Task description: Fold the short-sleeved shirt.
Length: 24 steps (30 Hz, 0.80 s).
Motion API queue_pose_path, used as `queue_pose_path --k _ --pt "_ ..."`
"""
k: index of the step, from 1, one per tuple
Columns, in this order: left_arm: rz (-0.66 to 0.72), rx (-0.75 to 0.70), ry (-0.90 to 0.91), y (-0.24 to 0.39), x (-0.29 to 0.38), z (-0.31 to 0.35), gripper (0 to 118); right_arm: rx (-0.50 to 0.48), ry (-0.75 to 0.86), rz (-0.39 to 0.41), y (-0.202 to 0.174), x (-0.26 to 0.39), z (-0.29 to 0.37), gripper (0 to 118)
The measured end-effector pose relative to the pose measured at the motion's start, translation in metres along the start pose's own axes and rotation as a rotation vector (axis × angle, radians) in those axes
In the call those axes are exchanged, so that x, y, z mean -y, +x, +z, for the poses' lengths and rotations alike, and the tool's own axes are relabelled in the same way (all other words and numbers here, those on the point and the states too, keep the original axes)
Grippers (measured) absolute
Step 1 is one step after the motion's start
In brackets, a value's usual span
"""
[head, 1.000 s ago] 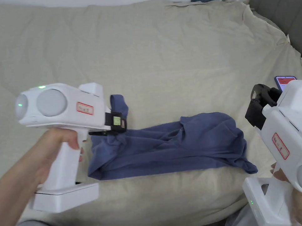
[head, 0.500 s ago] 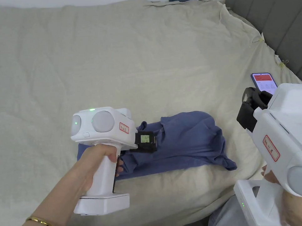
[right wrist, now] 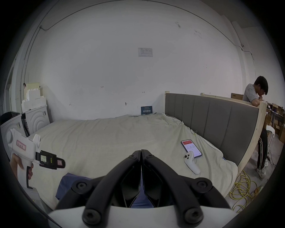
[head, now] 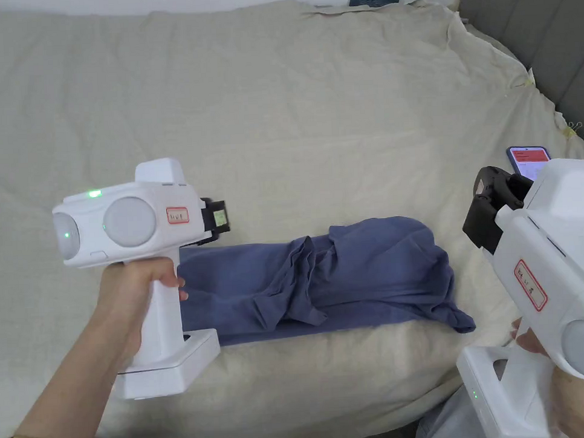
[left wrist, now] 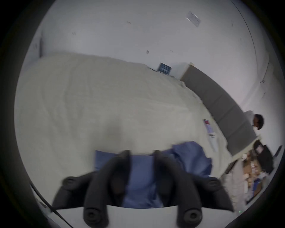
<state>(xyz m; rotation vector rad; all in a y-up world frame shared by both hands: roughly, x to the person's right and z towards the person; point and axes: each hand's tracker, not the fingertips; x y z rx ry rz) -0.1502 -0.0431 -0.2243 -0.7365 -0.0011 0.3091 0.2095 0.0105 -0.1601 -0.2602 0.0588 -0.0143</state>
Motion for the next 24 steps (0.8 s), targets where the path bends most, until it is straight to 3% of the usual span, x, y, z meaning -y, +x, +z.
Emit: queue_pose_path --k 1,3,10,15,24 --pt "-0.02 -0.034 0.024 -0.002 0.008 0.0 13 -0.001 0.0 0.001 0.0 0.0 0.0 1" --pt "-0.041 -0.048 0.076 -0.003 0.025 -0.002 0 -0.003 -0.001 -0.002 0.001 0.0 -0.001 1" --pt "-0.158 -0.105 0.086 0.022 0.08 -0.027 0 0.013 -0.016 0.0 0.006 0.003 -0.001 1" --pt "-0.235 -0.037 -0.016 0.054 0.116 -0.052 0 0.037 -0.033 -0.009 0.013 0.008 0.0 1" --pt "-0.357 0.028 -0.045 0.117 0.139 -0.07 0 0.081 -0.049 -0.014 0.028 0.011 0.007 1"
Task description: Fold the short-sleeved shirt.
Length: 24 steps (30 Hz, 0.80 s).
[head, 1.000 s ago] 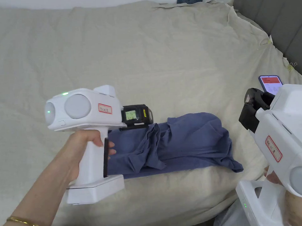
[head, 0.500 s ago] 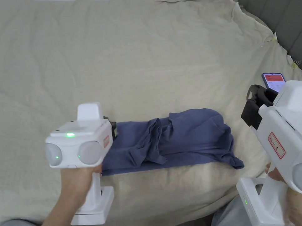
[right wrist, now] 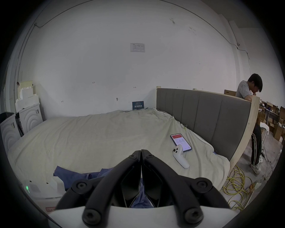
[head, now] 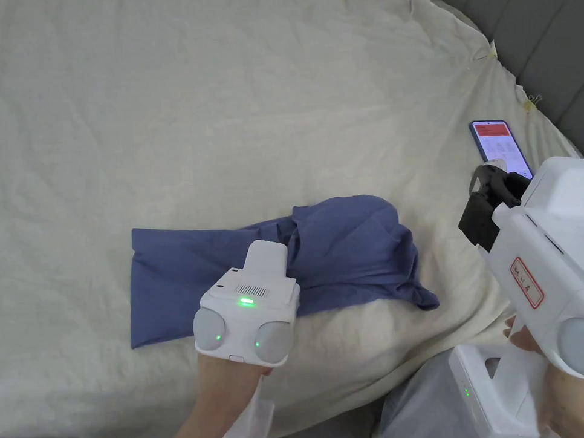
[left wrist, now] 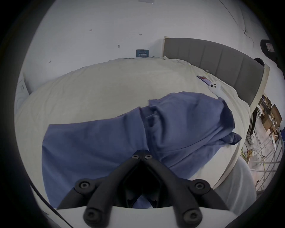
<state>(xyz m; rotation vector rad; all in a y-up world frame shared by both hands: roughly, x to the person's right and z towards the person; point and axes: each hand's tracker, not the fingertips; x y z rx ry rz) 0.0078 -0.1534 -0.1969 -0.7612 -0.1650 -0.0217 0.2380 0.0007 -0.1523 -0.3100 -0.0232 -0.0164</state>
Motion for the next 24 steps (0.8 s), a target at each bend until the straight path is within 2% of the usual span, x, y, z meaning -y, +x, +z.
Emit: queue_pose_path --k 4,7,11,19,24 --pt "-0.006 0.093 -0.026 0.017 -0.007 -0.004 0 0.014 -0.001 -0.007 0.005 0.001 0.001 1" --pt "-0.034 0.101 -0.038 0.028 -0.013 -0.003 0 0.018 -0.002 -0.013 0.007 0.001 0.002 1" --pt "0.098 0.212 0.059 0.014 -0.041 0.023 0 0.013 0.004 -0.011 0.007 -0.001 0.004 1" --pt "0.166 0.093 0.352 -0.055 -0.09 0.096 0 -0.025 0.024 -0.01 -0.004 -0.005 0.002 1" --pt "0.164 -0.005 0.374 -0.104 -0.087 0.12 0 -0.056 0.034 -0.008 -0.02 -0.01 0.004 1"
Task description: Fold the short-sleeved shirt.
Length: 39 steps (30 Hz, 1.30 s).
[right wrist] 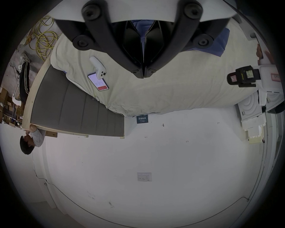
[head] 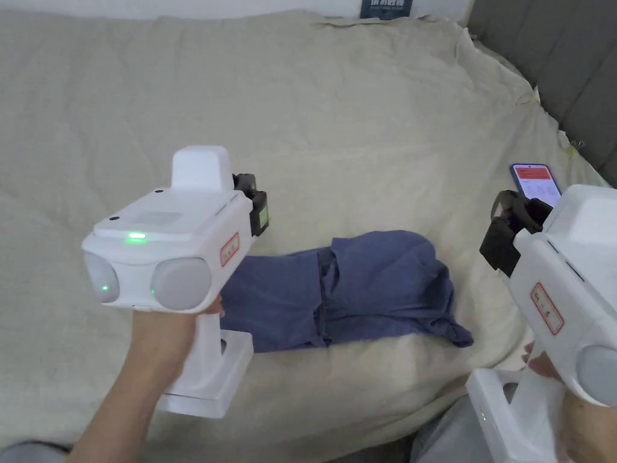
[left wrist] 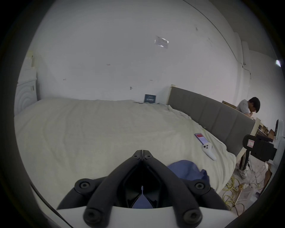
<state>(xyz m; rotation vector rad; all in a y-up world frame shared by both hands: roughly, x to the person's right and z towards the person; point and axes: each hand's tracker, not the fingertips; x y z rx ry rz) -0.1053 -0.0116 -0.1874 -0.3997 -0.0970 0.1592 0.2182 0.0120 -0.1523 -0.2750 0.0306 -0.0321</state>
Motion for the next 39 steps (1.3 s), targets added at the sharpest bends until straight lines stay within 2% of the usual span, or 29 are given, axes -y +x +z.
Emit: queue_pose_path --k 3,5,6,8,9,10,13,15,17,21,24,27,29,30,31,33,34,36,39 --pt "0.1 0.006 -0.113 -0.038 0.0 0.001 0 -0.014 0.004 0.001 -0.006 -0.001 -0.001 1" --pt "0.179 0.023 -0.19 -0.065 0.003 0.001 9 -0.023 0.004 0.002 -0.007 -0.001 -0.002 1" --pt "0.218 0.033 -0.218 -0.073 0.005 0.001 20 -0.025 0.005 0.004 -0.008 -0.001 -0.001 1" --pt "0.267 0.067 -0.265 -0.096 0.011 0.002 74 -0.032 0.005 0.007 -0.008 -0.001 -0.002 1" --pt "0.292 0.072 -0.286 -0.104 0.015 0.002 97 -0.034 0.003 0.011 -0.008 -0.001 -0.003 1" --pt "0.316 0.071 -0.314 -0.11 0.019 0.001 109 -0.035 0.002 0.016 -0.009 -0.001 -0.003 1" --pt "0.434 0.164 -0.361 -0.134 0.034 -0.003 118 -0.034 -0.002 0.022 -0.01 -0.001 -0.003 1" --pt "0.543 0.267 -0.43 -0.148 0.045 -0.013 118 -0.031 -0.003 0.02 -0.01 -0.001 -0.003 1" --pt "0.627 0.298 -0.477 -0.157 0.058 -0.024 118 -0.031 -0.01 0.021 -0.011 0.0 -0.004 1" --pt "0.632 0.272 -0.612 -0.165 0.079 -0.046 118 -0.026 -0.019 0.028 -0.012 0.001 -0.005 1" --pt "0.585 0.274 -0.698 -0.159 0.09 -0.058 118 -0.022 -0.025 0.027 -0.01 0.003 -0.007 1" --pt "0.586 0.292 -0.681 -0.155 0.091 -0.063 118 -0.015 -0.034 0.027 -0.01 0.004 -0.011 1" --pt "0.658 0.332 -0.664 -0.153 0.09 -0.068 115 -0.014 -0.04 0.023 -0.009 0.006 -0.013 1" --pt "0.684 0.348 -0.67 -0.153 0.09 -0.07 108 -0.015 -0.043 0.025 -0.009 0.006 -0.013 1" --pt "0.698 0.363 -0.677 -0.15 0.091 -0.073 95 -0.014 -0.046 0.03 -0.009 0.007 -0.014 1" --pt "0.655 0.346 -0.689 -0.141 0.092 -0.078 76 -0.014 -0.052 0.034 -0.012 0.008 -0.014 1" --pt "0.601 0.325 -0.7 -0.14 0.092 -0.079 60 -0.015 -0.056 0.035 -0.012 0.008 -0.014 1" --pt "0.565 0.299 -0.698 -0.136 0.089 -0.079 19 -0.013 -0.061 0.035 -0.01 0.01 -0.015 1" --pt "0.604 0.268 -0.71 -0.135 0.09 -0.079 12 -0.012 -0.07 0.032 -0.009 0.012 -0.017 1"
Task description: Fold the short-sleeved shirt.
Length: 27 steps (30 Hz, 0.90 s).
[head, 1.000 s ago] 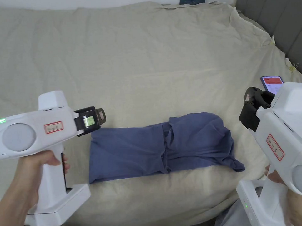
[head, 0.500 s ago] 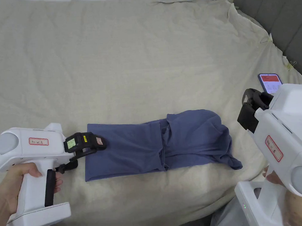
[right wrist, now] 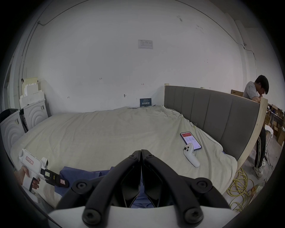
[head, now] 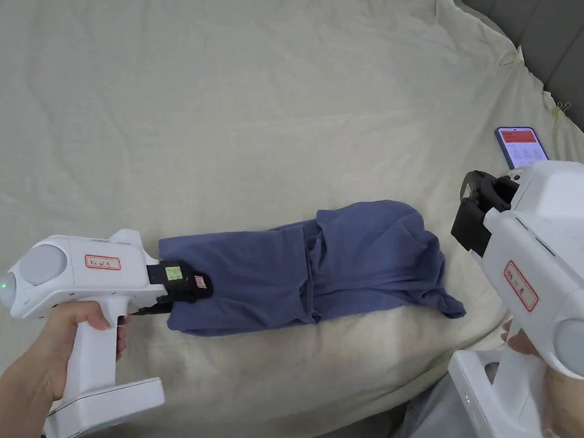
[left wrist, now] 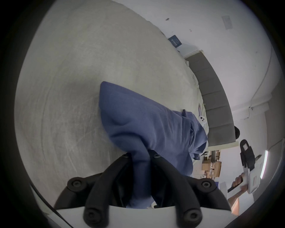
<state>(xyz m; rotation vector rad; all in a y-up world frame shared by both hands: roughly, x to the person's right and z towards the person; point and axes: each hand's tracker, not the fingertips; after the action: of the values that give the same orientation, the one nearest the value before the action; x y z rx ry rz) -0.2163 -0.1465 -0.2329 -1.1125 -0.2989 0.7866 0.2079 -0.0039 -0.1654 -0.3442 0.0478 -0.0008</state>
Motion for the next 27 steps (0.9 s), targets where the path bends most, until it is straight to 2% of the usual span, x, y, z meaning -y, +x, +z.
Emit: queue_pose_path --k 4,11,16,19,23,27 --pt "-0.068 -0.081 0.022 0.02 0.003 0.009 10 -0.011 -0.003 0.007 -0.005 0.0 0.001 1" --pt "-0.125 -0.118 0.094 0.044 -0.002 0.055 8 -0.021 0.015 0.001 -0.004 -0.004 0.002 1" --pt "-0.134 -0.267 0.153 0.026 -0.008 0.101 8 -0.027 0.03 0.0 -0.003 -0.006 0.001 1" --pt "-0.082 -0.354 0.189 0.003 -0.009 0.136 8 -0.035 0.032 -0.005 -0.006 -0.007 0.001 1" --pt "-0.084 -0.565 0.269 -0.013 -0.004 0.173 7 -0.048 0.035 -0.013 -0.01 -0.007 -0.002 1" --pt "-0.102 -0.602 0.306 0.004 0.005 0.189 7 -0.06 0.038 -0.015 -0.013 -0.008 -0.004 1"
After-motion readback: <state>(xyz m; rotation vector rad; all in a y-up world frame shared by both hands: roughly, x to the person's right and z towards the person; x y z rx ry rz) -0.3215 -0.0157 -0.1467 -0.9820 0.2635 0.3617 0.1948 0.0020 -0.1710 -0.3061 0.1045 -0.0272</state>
